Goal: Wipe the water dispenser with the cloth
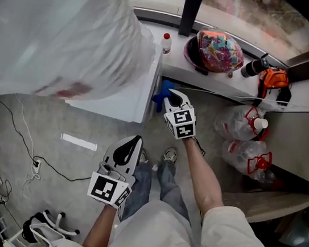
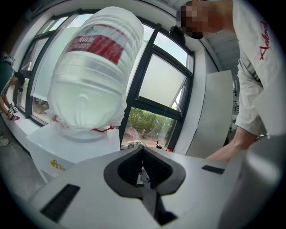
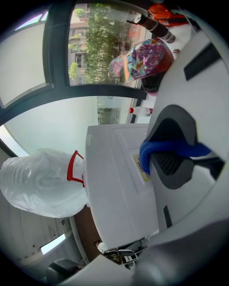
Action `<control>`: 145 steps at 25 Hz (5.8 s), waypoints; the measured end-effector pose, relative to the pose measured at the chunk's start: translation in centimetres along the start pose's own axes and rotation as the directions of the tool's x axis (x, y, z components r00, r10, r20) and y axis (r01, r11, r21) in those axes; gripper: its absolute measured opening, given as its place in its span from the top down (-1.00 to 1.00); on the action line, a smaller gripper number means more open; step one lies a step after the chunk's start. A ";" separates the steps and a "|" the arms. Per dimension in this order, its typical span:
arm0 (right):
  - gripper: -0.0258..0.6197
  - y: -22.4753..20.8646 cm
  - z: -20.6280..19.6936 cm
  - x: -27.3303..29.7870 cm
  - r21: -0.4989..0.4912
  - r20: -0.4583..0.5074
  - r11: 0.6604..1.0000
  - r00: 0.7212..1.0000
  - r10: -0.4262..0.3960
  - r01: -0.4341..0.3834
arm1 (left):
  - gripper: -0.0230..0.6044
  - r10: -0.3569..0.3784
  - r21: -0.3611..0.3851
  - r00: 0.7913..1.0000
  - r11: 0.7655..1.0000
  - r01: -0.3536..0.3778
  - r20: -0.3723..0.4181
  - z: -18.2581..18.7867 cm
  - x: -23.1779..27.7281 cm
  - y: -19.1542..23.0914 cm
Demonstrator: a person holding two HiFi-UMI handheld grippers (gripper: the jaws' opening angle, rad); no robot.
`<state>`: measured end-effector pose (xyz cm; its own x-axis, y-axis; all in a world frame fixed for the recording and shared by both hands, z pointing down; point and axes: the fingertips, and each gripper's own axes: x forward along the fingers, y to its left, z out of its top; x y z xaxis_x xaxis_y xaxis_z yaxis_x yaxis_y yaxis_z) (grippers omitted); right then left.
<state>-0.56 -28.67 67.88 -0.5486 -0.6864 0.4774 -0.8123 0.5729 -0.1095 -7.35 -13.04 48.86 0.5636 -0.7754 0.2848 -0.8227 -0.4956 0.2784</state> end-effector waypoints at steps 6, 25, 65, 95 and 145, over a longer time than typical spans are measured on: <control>0.83 4.5 -4.5 -4.5 0.081 -0.033 0.997 0.999 -0.013 0.016 | 0.89 -0.051 0.012 0.999 0.999 0.051 0.010 -0.1 -1.0 -2.0; 0.83 8.1 -7.8 -0.5 0.130 -0.090 0.992 0.996 0.014 -0.003 | 0.89 -0.039 -0.014 0.999 0.999 0.039 -0.006 -0.8 -2.2 0.7; 0.83 -3.5 6.0 -0.8 -0.013 0.029 0.997 0.997 -0.074 0.074 | 0.89 0.030 0.047 0.999 0.998 -0.031 0.035 3.0 -1.1 -1.4; 0.82 12.0 13.3 -32.9 -0.020 0.321 0.999 0.946 -0.034 0.043 | 0.89 0.024 0.157 0.983 0.986 -0.053 0.181 7.5 -8.0 -12.1; 0.83 38.7 -0.6 -53.5 -0.087 0.383 0.993 0.923 -0.043 0.082 | 0.89 -0.002 0.168 0.983 0.985 -0.030 0.182 -7.4 -37.8 -23.2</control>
